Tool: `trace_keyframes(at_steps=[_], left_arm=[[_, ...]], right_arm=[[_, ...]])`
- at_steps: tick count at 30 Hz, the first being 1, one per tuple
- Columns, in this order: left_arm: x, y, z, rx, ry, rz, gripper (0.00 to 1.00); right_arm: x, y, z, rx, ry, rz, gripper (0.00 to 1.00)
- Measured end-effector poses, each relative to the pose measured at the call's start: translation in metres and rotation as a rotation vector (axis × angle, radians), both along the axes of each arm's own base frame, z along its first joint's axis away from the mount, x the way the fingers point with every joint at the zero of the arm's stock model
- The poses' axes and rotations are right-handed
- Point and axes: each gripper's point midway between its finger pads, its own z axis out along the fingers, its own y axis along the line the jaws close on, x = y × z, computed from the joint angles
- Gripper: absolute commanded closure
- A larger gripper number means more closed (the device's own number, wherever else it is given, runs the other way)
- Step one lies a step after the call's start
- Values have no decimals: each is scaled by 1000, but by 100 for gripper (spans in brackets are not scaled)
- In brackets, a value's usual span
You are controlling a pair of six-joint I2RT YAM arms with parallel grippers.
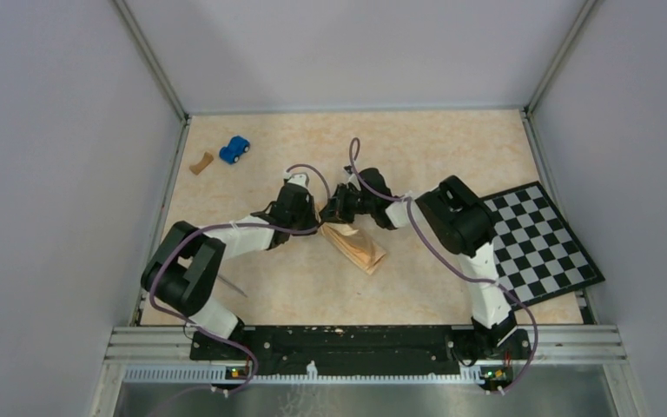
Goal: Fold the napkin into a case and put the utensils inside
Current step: Stuff the top corner of the smaller-rectangle-folded napkin at the center of the board.
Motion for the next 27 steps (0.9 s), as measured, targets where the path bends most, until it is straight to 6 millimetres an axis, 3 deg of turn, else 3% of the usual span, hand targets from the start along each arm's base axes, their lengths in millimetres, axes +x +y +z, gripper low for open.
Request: trace_keyframes(at_steps=[5,8,12,21,27], left_arm=[[-8,9,2,6,-3,-4,53],[-11,30,9,-10,0,29,47],[0,51,24,-66,-17,77,44],[10,19,21,-173,21,-36,48],[11,13,10,-192,42,-59,52]], right_arm=[[-6,-24,-2,-12,18,-27,86],[-9,-43,3,-28,22,-35,82],[-4,-49,11,-29,-12,-30,82],[3,-39,18,-3,-33,0,82],[5,-31,13,0,-29,14,84]])
